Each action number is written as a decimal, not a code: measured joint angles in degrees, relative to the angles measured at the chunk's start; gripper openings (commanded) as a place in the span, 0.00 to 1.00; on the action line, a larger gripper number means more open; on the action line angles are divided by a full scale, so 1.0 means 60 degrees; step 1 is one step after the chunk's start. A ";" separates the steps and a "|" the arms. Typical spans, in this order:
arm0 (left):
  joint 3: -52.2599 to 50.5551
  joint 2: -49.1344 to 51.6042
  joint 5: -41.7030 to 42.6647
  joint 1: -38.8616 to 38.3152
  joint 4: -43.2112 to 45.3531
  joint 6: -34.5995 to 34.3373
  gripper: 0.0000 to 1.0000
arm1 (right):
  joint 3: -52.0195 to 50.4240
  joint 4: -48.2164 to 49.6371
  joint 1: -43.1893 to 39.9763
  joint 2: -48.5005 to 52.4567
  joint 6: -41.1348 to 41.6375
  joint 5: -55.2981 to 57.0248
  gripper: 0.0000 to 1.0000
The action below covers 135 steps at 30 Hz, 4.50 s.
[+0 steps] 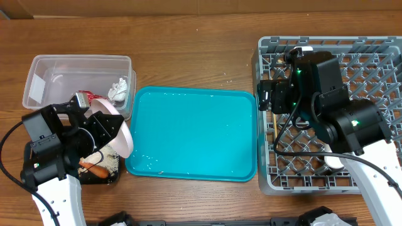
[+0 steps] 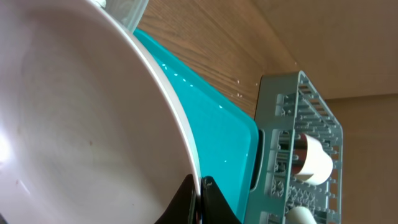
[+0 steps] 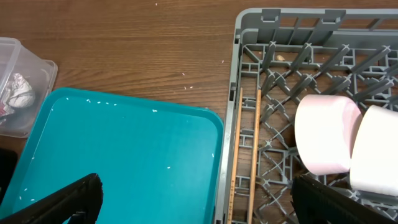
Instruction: Sort waste into correct bins and load items into the dishwasher
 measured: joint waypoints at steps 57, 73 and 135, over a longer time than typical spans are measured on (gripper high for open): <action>0.1089 0.2772 0.2685 -0.5617 1.1052 -0.3293 0.04 | 0.0004 0.0007 0.0000 0.0000 -0.0004 0.0004 1.00; 0.1078 0.8892 0.3053 -0.7639 2.1362 -0.9286 0.04 | 0.0007 0.0004 0.0000 0.0000 0.0000 0.0004 1.00; 0.1082 0.9482 0.0087 -0.8244 1.9212 -1.1934 1.00 | 0.0007 0.0004 0.0000 0.0000 0.0000 0.0004 1.00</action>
